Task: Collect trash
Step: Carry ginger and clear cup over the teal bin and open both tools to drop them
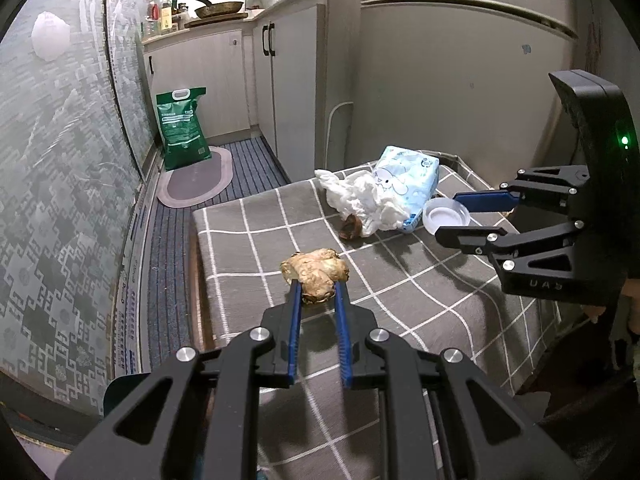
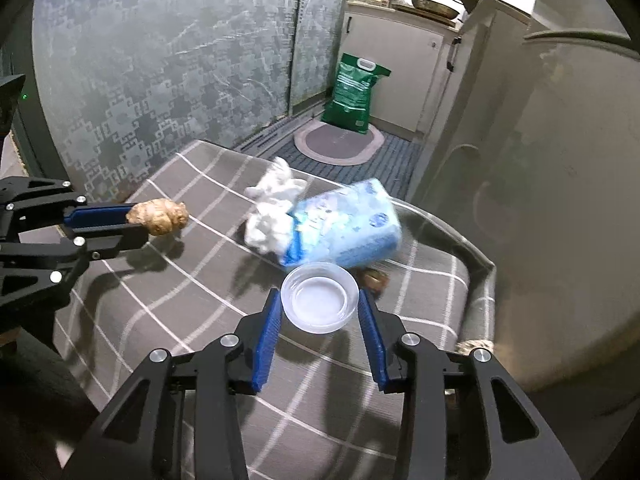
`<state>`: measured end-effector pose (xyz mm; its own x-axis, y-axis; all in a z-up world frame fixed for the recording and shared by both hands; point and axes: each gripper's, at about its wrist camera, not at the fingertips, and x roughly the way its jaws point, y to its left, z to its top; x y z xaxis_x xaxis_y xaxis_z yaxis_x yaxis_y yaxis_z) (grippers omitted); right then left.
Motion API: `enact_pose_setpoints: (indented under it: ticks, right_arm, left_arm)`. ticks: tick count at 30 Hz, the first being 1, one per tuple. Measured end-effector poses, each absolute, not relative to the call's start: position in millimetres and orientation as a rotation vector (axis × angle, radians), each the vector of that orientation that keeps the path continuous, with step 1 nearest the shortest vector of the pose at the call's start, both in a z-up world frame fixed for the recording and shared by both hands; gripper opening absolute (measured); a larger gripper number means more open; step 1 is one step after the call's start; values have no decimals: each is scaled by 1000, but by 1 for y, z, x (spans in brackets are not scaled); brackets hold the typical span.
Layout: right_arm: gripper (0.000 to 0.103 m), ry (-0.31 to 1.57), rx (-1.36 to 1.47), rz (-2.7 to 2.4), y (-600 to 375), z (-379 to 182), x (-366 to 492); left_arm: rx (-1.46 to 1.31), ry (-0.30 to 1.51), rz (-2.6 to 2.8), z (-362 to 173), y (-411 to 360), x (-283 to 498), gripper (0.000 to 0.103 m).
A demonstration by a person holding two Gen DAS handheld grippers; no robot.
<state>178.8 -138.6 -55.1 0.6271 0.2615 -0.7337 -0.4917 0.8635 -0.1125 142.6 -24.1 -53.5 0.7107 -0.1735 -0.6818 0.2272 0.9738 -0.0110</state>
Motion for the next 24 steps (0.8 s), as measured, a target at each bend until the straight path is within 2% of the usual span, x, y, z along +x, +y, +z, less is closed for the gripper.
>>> enact_pose_setpoints:
  ticks: [24]
  right_arm:
    - [39, 723, -312, 598, -50, -24, 166]
  left_arm:
    - [-9, 709, -124, -35, 60, 107, 17]
